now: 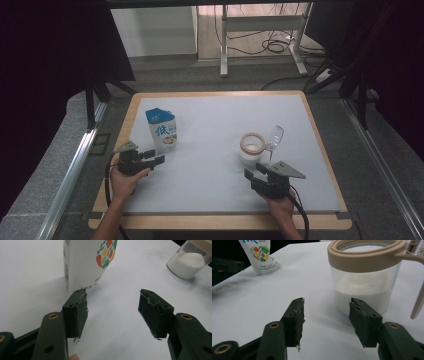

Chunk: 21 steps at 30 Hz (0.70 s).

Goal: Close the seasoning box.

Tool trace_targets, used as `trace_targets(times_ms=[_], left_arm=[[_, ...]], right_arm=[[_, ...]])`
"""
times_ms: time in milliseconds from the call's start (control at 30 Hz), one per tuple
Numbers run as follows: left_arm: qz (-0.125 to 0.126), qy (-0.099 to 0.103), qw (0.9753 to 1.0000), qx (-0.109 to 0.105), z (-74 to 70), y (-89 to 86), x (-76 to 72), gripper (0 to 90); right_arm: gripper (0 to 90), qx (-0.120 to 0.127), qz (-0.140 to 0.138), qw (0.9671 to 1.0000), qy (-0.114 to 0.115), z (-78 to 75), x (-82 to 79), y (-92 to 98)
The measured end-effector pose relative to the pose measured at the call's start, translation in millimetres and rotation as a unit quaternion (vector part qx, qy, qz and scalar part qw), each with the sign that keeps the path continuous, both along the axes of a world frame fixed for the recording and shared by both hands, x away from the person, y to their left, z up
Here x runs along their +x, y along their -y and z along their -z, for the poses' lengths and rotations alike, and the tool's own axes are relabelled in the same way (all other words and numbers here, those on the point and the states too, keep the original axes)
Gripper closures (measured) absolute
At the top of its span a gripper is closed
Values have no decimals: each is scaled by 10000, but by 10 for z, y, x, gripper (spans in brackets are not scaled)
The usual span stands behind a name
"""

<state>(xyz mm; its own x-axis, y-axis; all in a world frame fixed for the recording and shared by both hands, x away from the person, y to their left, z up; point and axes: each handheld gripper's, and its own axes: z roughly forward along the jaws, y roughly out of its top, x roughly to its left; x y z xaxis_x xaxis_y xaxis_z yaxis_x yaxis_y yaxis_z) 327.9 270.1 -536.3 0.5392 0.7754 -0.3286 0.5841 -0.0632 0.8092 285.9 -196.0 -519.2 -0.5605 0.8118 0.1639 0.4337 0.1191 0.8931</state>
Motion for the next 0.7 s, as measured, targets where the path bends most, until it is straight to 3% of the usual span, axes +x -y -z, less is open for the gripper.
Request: trace_targets(times_ms=[300,700], left_arm=[[33,0,10000,1,1,22,-15,399],[32,-83,10000,-34,46,26,-23,398]], right_arm=[[894,-119,230,9994,230,-96,-159,297],[900,55,841,9954,453,-292,-39,639]])
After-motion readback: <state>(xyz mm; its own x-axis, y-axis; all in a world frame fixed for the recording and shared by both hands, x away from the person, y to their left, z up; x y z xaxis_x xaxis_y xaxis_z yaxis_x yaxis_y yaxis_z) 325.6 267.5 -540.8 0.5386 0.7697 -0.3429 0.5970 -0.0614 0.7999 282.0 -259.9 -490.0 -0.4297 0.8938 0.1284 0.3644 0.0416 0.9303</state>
